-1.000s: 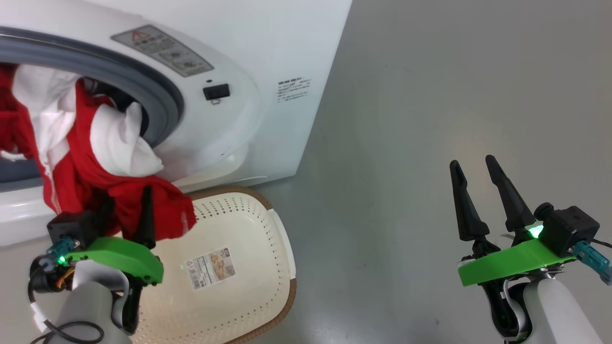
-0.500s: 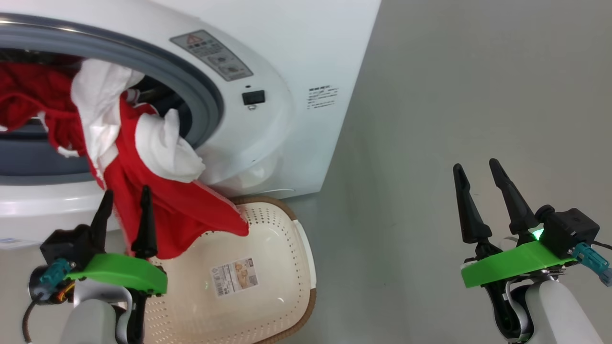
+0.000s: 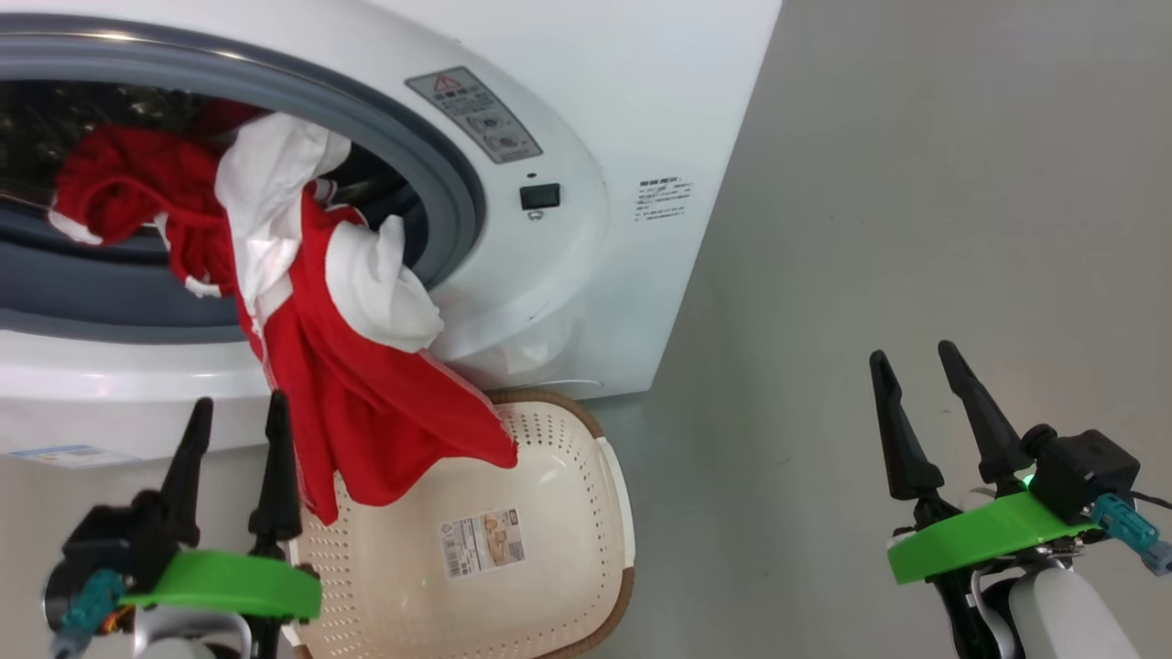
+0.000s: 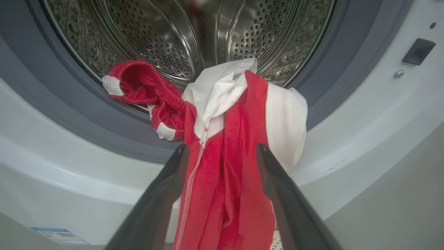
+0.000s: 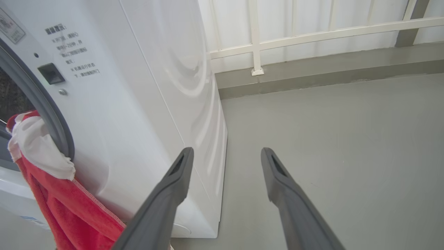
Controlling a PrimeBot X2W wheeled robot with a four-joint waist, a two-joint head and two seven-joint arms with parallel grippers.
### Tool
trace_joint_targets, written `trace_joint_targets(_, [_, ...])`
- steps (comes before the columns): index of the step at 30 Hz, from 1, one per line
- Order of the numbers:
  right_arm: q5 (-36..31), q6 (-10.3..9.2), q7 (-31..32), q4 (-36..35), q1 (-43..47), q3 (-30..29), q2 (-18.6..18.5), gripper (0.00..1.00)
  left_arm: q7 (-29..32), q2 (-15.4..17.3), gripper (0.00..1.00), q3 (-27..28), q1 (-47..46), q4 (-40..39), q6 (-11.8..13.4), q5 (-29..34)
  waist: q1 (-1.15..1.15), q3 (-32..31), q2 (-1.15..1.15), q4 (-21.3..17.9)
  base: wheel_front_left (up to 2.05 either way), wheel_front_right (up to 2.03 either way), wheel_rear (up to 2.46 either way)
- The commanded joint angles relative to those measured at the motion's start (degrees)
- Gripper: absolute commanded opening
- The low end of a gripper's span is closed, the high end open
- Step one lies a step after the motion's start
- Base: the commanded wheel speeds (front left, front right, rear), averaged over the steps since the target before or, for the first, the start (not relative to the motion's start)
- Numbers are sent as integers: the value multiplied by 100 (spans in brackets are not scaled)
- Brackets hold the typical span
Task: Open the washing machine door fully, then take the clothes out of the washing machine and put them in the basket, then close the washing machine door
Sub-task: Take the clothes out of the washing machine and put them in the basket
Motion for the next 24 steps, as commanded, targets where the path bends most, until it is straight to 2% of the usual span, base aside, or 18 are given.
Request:
trace_joint_targets(1, [-53,36,-37,-110,81,143,-40,100,-29,70,100,131,192,-239,-32,-95,0,-54,0,43,0,0,0])
trace_joint_targets(11, [-48,36,-37,-133,144,94,-86,100,-29,66,100,-50,636,-860,63,-379,0,-50,0,98,0,0,0])
trace_joint_targets(20, [-59,36,-37,-138,94,89,-76,100,-29,66,100,-131,441,-1014,61,-372,0,22,0,72,0,0,0])
trace_joint_targets(24, [-65,36,-37,-145,55,113,-51,100,-29,66,100,-129,-41,-883,29,-277,0,108,0,74,0,0,0])
